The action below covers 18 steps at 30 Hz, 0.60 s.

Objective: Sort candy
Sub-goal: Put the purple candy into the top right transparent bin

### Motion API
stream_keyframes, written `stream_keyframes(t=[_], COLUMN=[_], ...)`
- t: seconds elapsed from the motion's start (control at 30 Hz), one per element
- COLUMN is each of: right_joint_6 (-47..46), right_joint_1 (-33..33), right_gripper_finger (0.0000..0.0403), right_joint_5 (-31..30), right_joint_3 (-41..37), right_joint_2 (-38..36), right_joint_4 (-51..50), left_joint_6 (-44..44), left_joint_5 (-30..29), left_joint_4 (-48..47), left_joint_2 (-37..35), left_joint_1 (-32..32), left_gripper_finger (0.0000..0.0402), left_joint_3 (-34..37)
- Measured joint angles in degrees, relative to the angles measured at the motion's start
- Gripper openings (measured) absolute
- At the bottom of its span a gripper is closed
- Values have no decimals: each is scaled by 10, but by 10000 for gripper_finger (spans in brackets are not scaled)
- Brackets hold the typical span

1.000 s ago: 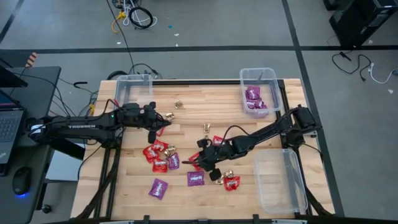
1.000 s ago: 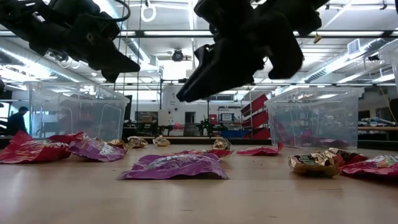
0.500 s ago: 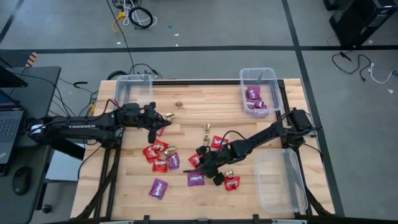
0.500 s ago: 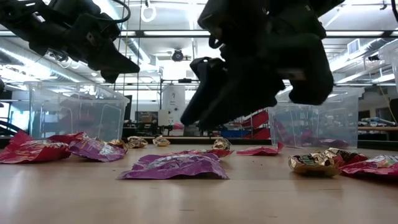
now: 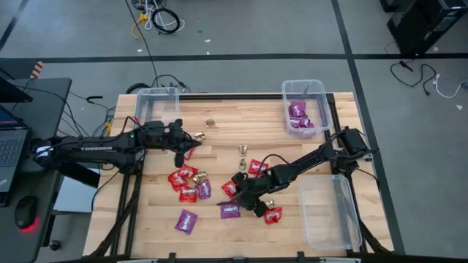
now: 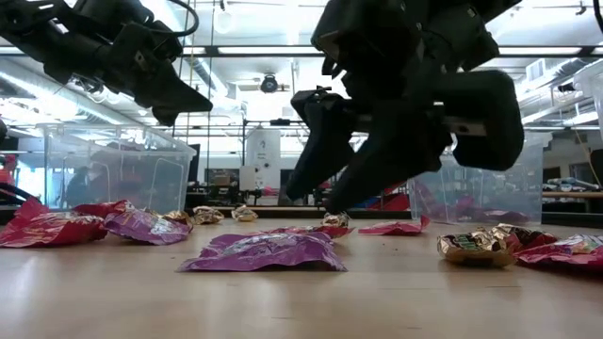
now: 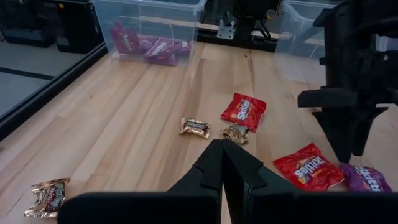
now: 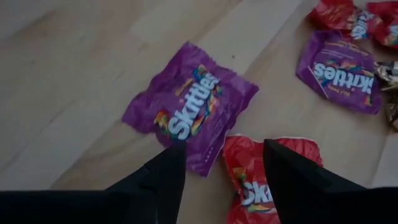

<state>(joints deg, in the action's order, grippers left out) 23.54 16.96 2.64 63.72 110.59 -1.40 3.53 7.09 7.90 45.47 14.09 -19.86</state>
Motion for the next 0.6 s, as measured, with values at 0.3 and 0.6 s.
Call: stream_keyframes(t=[0.3, 0.6], right_joint_6=[94, 107], right_joint_1=[2, 1], right_gripper_finger=[198, 180], right_joint_5=[28, 50], right_joint_3=[0, 0], right_joint_2=[0, 22], right_joint_4=[0, 22], left_joint_6=[0, 0], left_joint_5=[-2, -2], left_joint_4=[0, 0], left_joint_2=[0, 0], left_joint_1=[0, 0], left_gripper_finger=[9, 9], left_joint_3=[0, 0])
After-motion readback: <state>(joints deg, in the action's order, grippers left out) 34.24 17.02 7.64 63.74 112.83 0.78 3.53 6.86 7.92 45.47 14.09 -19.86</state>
